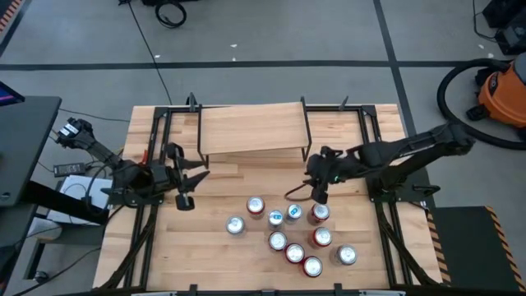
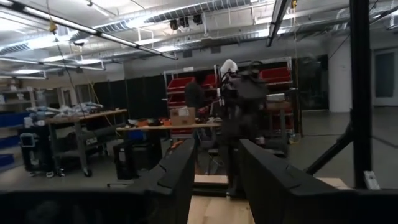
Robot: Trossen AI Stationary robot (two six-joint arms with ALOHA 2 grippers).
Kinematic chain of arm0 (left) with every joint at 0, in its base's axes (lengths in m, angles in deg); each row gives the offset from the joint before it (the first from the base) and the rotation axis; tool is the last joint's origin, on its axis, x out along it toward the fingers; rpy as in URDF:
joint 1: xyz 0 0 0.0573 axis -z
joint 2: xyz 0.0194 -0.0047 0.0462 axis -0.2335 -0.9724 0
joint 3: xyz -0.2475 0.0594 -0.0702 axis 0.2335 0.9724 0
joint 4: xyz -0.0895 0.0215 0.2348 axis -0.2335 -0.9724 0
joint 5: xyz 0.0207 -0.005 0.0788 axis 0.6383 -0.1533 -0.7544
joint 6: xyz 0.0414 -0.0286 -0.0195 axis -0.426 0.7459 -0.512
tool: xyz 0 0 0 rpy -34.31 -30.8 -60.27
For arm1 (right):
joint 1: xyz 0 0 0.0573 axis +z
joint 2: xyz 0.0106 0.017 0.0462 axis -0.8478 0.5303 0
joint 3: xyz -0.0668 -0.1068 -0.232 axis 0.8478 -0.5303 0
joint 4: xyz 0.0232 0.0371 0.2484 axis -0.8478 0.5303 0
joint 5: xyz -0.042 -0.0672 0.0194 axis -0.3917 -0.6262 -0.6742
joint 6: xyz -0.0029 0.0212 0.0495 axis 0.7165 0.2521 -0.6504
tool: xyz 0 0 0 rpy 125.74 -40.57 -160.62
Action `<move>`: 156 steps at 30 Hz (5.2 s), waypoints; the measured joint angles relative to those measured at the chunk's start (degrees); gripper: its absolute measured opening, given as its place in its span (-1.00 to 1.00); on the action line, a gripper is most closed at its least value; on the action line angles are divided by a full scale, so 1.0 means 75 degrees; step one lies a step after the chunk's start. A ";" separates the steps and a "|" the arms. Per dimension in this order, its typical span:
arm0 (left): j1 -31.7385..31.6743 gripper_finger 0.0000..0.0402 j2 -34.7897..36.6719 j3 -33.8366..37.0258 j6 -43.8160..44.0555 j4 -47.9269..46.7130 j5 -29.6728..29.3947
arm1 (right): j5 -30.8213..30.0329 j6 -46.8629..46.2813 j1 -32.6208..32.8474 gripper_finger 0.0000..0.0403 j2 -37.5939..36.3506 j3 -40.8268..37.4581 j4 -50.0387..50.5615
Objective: Place canned beverage on shelf
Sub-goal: Put the top orange soda can on the shelf
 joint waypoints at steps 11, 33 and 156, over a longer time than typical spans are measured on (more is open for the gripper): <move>0.0000 -0.34 0.0000 0.0000 -0.0729 0.0476 0.0003 | 0.0321 -0.0480 0.0844 0.16 0.1632 0.1698 0.1143; 0.0396 -0.34 0.0002 -0.0090 0.0185 -0.0187 -0.1339 | 0.0169 0.3209 0.0874 0.44 0.5197 0.5529 0.1221; 0.1028 -0.34 -0.0172 -0.0801 0.1091 -0.2487 -0.3334 | 0.2098 0.6468 -0.4611 0.60 0.4093 0.7046 0.3638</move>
